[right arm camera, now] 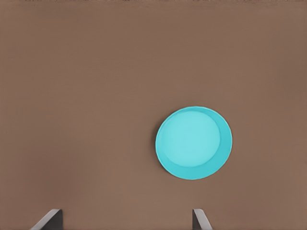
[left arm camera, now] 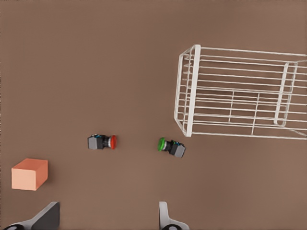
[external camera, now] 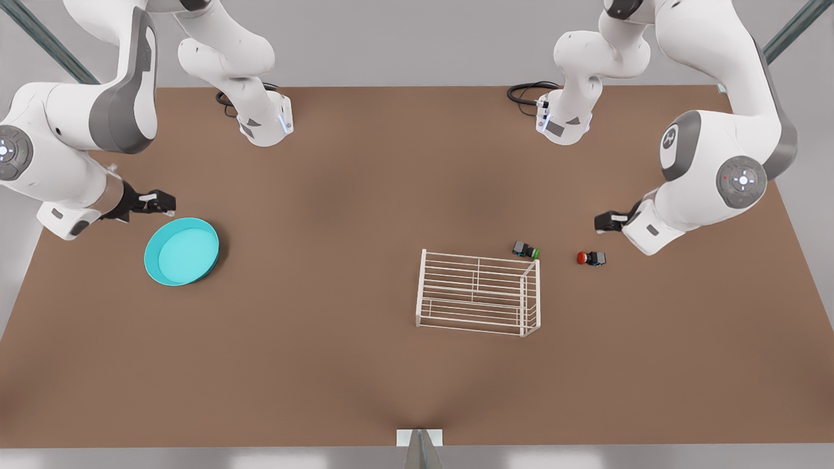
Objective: Place the plate on the shelf with right arm and place the red button switch in the plate with left arm
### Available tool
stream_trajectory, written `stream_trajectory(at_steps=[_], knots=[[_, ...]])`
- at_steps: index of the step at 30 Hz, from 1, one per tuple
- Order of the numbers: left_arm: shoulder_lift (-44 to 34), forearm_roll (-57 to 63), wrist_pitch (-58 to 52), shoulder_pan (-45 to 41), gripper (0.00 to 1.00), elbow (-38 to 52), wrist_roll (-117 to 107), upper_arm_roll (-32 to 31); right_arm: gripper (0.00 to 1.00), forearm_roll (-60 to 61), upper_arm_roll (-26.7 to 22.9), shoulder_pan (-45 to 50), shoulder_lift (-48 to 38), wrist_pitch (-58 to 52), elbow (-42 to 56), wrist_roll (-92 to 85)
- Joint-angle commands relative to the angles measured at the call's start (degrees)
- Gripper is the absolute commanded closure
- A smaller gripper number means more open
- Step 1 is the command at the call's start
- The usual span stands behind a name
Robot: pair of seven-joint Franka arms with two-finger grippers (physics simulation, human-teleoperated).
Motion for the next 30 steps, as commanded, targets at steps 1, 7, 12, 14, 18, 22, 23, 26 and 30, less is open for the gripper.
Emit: stream_trajectory(at_steps=[1, 7, 12, 14, 18, 22, 23, 26, 30], knots=[[0.09, 1.04, 1.48, -0.17, 0.0, 0.27, -1.01, -0.04, 0.0, 0.19, -0.03, -0.09, -0.05, 1.62, -0.03, -2.64], [1.06, 0.86, 1.48, 0.27, 0.0, 2.12, -1.01, 0.05, 0.0, 3.44, -0.47, -16.96, 16.38, 4.51, 6.3, -16.96], [1.06, 0.77, 1.4, 0.27, 0.0, 2.03, -1.01, -0.04, 0.0, 6.87, -0.56, -23.03, 26.22, 16.64, 5.24, -31.81], [1.06, 0.77, 1.31, 0.88, 0.0, 2.03, -1.01, 0.05, 0.0, 9.15, -0.47, -23.9, 25.88, 25.26, 0.06, -40.42], [0.88, 0.86, 1.05, 1.15, 0.0, 2.12, -1.01, -0.04, 0.0, 9.42, -0.47, -25.49, 22.63, 35.01, -9.26, -49.57], [0.88, 0.86, 1.05, 1.23, 0.0, 2.12, -1.01, -0.04, 0.0, 8.54, -0.56, -30.14, 18.93, 41.26, -19.19, -55.28], [0.88, 0.86, 1.05, 1.15, 0.0, 2.12, -1.01, -0.04, 0.0, 8.45, -0.65, -30.41, 18.58, 42.22, -20.16, -56.16], [0.97, 1.04, 1.22, 1.15, 0.0, 2.12, -1.01, -0.04, 0.0, 7.92, -0.56, -31.9, 17.0, 48.81, -26.4, -56.96], [0.8, 1.04, 1.05, 1.24, 0.0, 2.12, -0.93, -0.04, 0.0, 12.57, -0.47, -32.25, 16.56, 57.25, -32.55, -56.69]])
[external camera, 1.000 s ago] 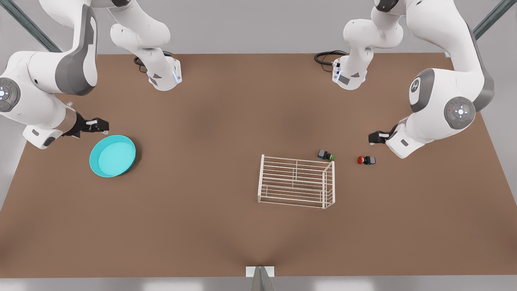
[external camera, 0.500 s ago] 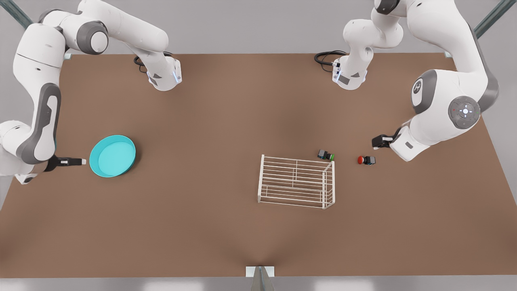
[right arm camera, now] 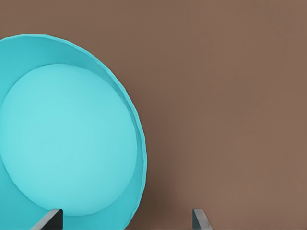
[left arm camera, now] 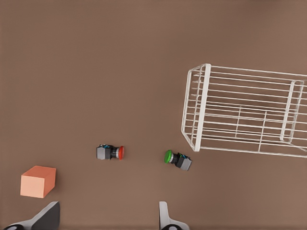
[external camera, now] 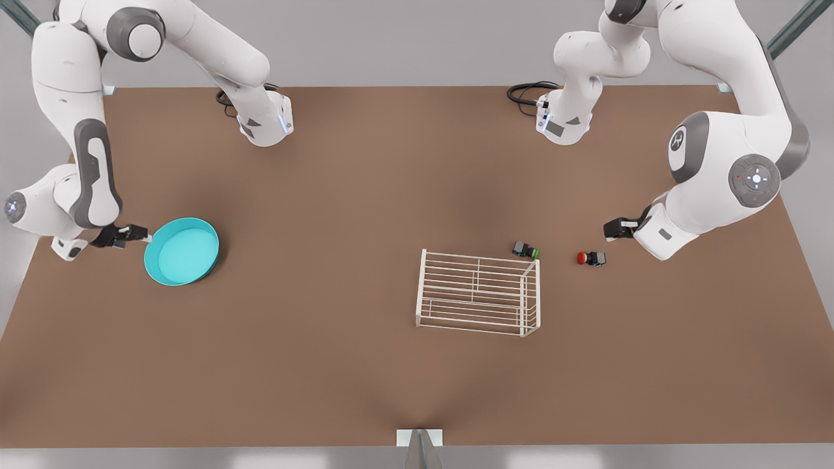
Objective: Place the plate on the shelf with right arm and place the red button switch in the plate with left arm
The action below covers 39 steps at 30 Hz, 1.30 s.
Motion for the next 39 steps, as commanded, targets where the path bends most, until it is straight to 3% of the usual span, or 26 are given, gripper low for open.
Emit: stream_trajectory(at_steps=[1, 20, 22, 25, 30, 31, 39], knots=[[-0.07, 0.05, -0.09, 0.0, 0.0, 0.03, -0.13, 0.0, 0.0, 2.75, 0.0, -0.25, 0.14, 9.75, -1.34, -19.32], [0.02, 0.14, 0.09, 0.17, 0.0, 0.03, -0.13, 0.0, 0.02, 11.63, 0.27, -0.26, 5.94, 2.37, -0.46, -19.32], [0.28, 0.05, 0.17, 0.17, 0.0, 0.03, -0.22, 0.09, 0.15, 11.63, 0.44, -0.25, 6.11, 2.37, -0.38, -19.32], [0.28, 0.14, 0.09, 0.53, 0.0, -0.06, -0.22, 0.09, 0.21, 11.63, 0.44, -0.25, 5.94, 2.28, -0.38, -19.32], [0.28, 0.14, 0.0, 0.61, 0.0, 0.03, -0.22, 0.18, 0.72, 11.63, 0.44, -0.25, 6.2, 2.28, 0.06, -19.5], [0.28, 0.14, 0.09, 0.61, 0.0, -0.06, -0.22, 0.09, 0.77, 11.63, 0.44, -0.17, 6.29, 2.28, 0.06, -19.59], [0.28, 0.23, 0.09, 0.53, 0.0, 0.03, -0.22, 0.18, 0.79, 11.63, 1.23, 0.1, 6.2, -1.94, 2.7, -19.68]])
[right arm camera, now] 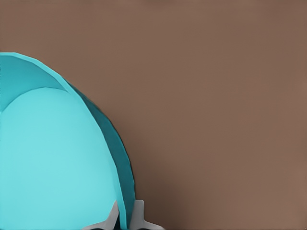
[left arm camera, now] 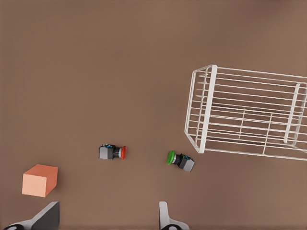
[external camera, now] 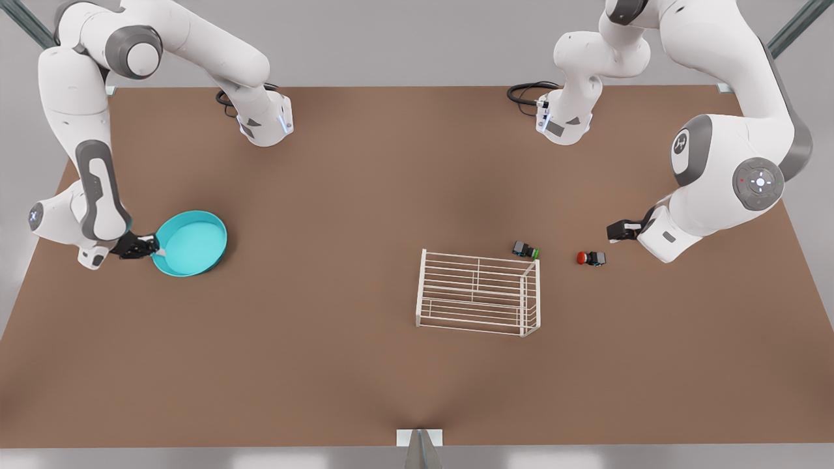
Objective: Place the plate on the shelf with right arm and place the red button switch in the plate with left arm
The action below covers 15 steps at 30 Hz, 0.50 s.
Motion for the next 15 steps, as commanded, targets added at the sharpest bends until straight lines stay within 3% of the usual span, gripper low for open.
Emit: stream_trajectory(at_steps=[1, 7, 11, 15], knots=[[-0.06, 0.07, -0.02, 0.03, 0.0, 0.05, -0.05, -0.03, 0.79, -0.16, 0.1, 0.0, -0.39, -2.93, 0.61, -2.04], [-0.06, 0.07, 0.07, 0.03, 0.0, 0.05, -0.05, 0.06, 0.79, 2.82, 8.8, 1.92, 0.05, -16.99, 11.76, 1.73], [-0.06, 0.07, -0.02, 0.03, 0.0, 0.05, -0.05, 0.06, 0.79, 7.48, 8.98, 12.38, 0.23, -20.51, 16.25, 12.89], [-0.06, 0.07, -0.02, 0.03, 0.0, 0.05, -0.05, 0.06, 0.79, 10.3, 9.24, 23.89, -0.21, -22.35, 20.9, 34.77]])
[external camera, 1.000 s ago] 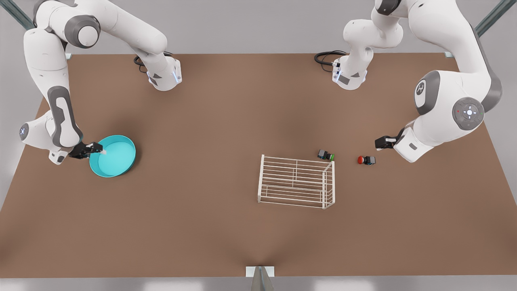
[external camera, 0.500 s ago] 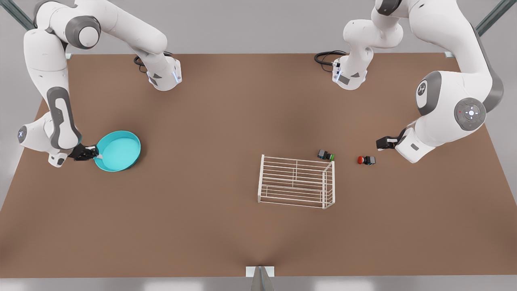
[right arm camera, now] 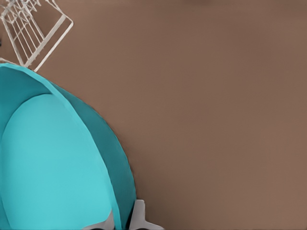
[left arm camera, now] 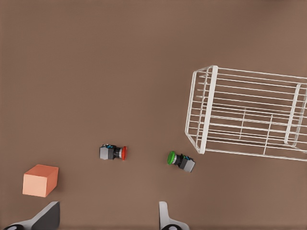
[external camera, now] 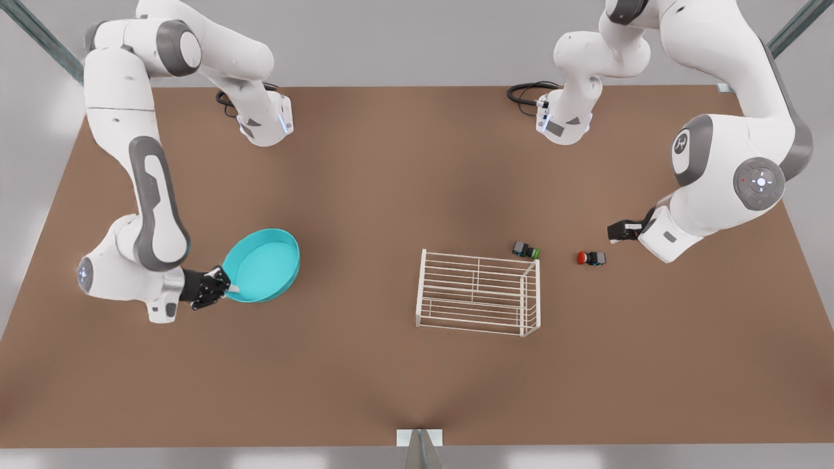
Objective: Place the plate on the shelf with right arm and place the red button switch in the plate with left arm
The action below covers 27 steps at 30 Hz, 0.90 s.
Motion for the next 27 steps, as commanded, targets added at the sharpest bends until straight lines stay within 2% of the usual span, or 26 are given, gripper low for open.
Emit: stream_trajectory(at_steps=[1, 5, 7, 10, 11, 14, 15, 20, 23, 27], knots=[[-0.06, 0.04, -0.05, 0.01, 0.0, 0.03, -0.03, 0.0, 0.79, 1.55, 0.02, 4.85, -0.08, -5.29, 3.09, 33.76], [0.11, 1.96, -0.4, 0.01, 0.0, -0.5, -0.2, 0.0, 0.79, 3.93, 0.02, 15.4, 0.63, -5.29, 9.95, 53.35], [5.03, 1.36, -1.54, 4.58, 0.0, -0.5, -0.47, 0.09, 0.79, 3.49, -0.07, 20.41, 3.17, -4.68, 14.25, 61.97], [12.42, -0.93, 6.37, 10.47, 0.0, -1.2, -0.99, 0.0, 0.79, 2.96, -0.51, 26.04, 9.5, -4.59, 24.45, 72.17], [12.24, -0.84, 8.46, 10.38, 0.0, -3.04, -4.31, 0.09, 0.79, 2.79, -0.6, 26.91, 11.17, -4.59, 27.16, 73.49], [7.59, -0.84, 28.16, 8.8, 0.0, -24.13, -36.49, 0.62, 0.79, 2.61, -0.86, 30.61, 18.38, -1.69, 37.72, 78.68], [6.79, -0.93, 30.89, 8.8, 0.0, -27.66, -45.71, 0.62, 0.79, 2.61, -1.03, 32.01, 19.34, 0.16, 38.51, 78.77], [7.23, -4.27, 47.32, 8.89, 0.0, -35.74, -84.92, 1.24, 0.79, 2.61, -0.68, 36.32, 24.36, 6.48, 43.61, 78.15], [7.32, -8.3, 56.02, 8.97, 0.0, -41.98, -86.86, 1.32, 0.79, 2.61, -0.33, 37.64, 26.99, 9.56, 46.86, 78.24], [8.64, -9.02, 59.28, 9.06, 0.0, -43.74, -85.9, 1.32, 0.79, 2.61, -0.42, 40.01, 29.63, 11.93, 49.41, 77.45]])
